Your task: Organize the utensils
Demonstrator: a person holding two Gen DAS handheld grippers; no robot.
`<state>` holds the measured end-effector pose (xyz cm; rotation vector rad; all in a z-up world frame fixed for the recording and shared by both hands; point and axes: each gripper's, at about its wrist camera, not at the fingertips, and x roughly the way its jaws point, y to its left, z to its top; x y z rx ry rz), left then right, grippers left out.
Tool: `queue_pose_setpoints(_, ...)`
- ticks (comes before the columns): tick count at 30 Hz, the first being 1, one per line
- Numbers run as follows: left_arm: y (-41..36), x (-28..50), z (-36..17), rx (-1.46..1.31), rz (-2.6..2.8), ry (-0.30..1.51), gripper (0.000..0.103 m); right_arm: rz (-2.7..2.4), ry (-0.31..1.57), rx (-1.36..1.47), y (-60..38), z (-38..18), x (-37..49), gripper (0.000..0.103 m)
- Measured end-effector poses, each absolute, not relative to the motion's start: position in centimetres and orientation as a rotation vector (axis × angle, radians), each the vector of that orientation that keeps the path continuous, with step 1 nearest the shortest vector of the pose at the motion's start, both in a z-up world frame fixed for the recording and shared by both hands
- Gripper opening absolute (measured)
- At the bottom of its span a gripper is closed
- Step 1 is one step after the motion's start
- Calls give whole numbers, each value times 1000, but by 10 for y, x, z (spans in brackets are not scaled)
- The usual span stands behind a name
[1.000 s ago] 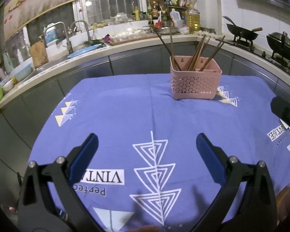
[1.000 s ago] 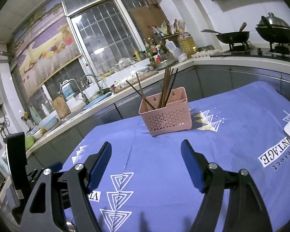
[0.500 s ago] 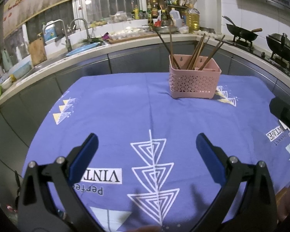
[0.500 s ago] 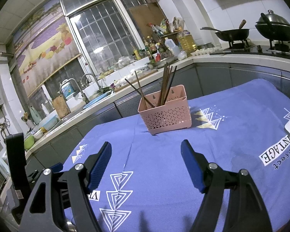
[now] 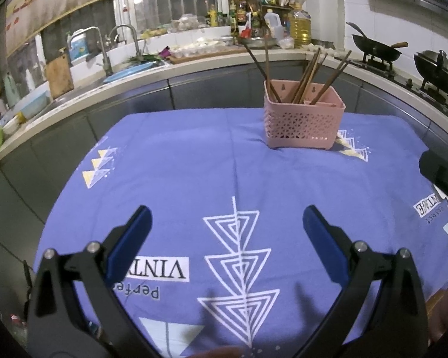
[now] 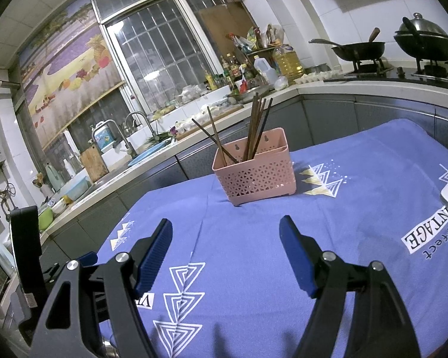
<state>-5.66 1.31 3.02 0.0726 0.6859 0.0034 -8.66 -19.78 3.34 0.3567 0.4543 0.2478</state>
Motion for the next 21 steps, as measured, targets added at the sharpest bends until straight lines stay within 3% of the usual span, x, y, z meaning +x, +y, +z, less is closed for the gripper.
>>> queue_pose_setpoints(21, 16, -53, 23, 64, 10, 720, 97, 247, 460, 357, -196, 29, -89, 74)
